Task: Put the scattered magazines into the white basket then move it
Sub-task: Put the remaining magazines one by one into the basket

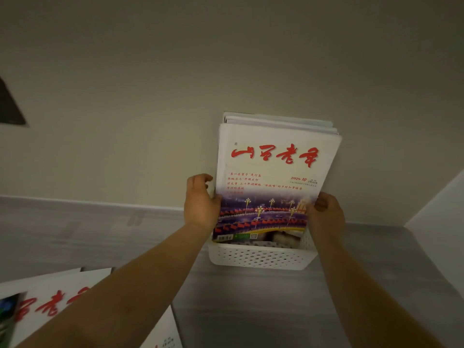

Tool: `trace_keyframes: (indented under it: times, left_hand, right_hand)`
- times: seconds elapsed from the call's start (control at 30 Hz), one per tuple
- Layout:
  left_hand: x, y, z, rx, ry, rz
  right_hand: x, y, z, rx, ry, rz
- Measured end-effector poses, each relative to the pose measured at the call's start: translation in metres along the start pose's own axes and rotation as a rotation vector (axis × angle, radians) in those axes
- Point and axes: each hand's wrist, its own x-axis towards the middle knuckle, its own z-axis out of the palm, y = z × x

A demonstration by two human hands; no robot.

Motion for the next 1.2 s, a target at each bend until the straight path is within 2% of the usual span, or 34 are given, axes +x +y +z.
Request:
trace_keyframes:
  times: [0.1,0.2,0.4,0.5,0.63,0.73,0.83,0.97,1.07,1.13,1.2]
  left_hand:
    - [0.000,0.001,0.006,-0.049,-0.100,0.018]
    - [0.000,0.002,0.013,0.021,-0.172,0.016]
    - [-0.004,0.002,0.002,0.066,-0.294,-0.029]
    - [-0.017,-0.003,-0.013,0.098,-0.287,-0.066]
    - [-0.063,-0.023,-0.059,0.147,-0.220,-0.018]
    - [-0.117,-0.056,-0.107,0.136,-0.193,-0.115]
    - [-0.177,-0.091,-0.149,0.235,-0.221,-0.268]
    - [-0.245,-0.118,-0.189,0.235,-0.233,-0.469]
    - [-0.275,-0.117,-0.194,0.347,-0.240,-0.483]
    - [-0.282,-0.109,-0.193,0.275,-0.200,-0.549]
    - [-0.279,-0.103,-0.196,0.146,-0.115,-0.618]
  right_hand:
    - [-0.002,-0.001,0.009,0.003,0.012,-0.033]
    - [-0.006,0.000,0.015,-0.076,0.001,-0.064]
    - [-0.014,-0.005,0.005,-0.019,-0.073,-0.089]
    - [-0.035,-0.012,0.000,-0.022,-0.058,-0.072]
    - [-0.095,-0.009,-0.009,-0.120,-0.080,-0.287]
    - [-0.163,0.011,-0.006,-0.287,-0.295,-0.268]
    - [-0.232,0.025,0.000,-0.511,-0.494,-0.427]
    - [-0.293,0.038,0.009,-0.845,-0.597,-0.509]
    - [-0.306,0.035,0.003,-0.990,-0.731,-0.467]
    - [-0.306,0.036,0.002,-0.967,-0.744,-0.430]
    - [-0.304,0.051,0.007,-0.951,-0.752,-0.475]
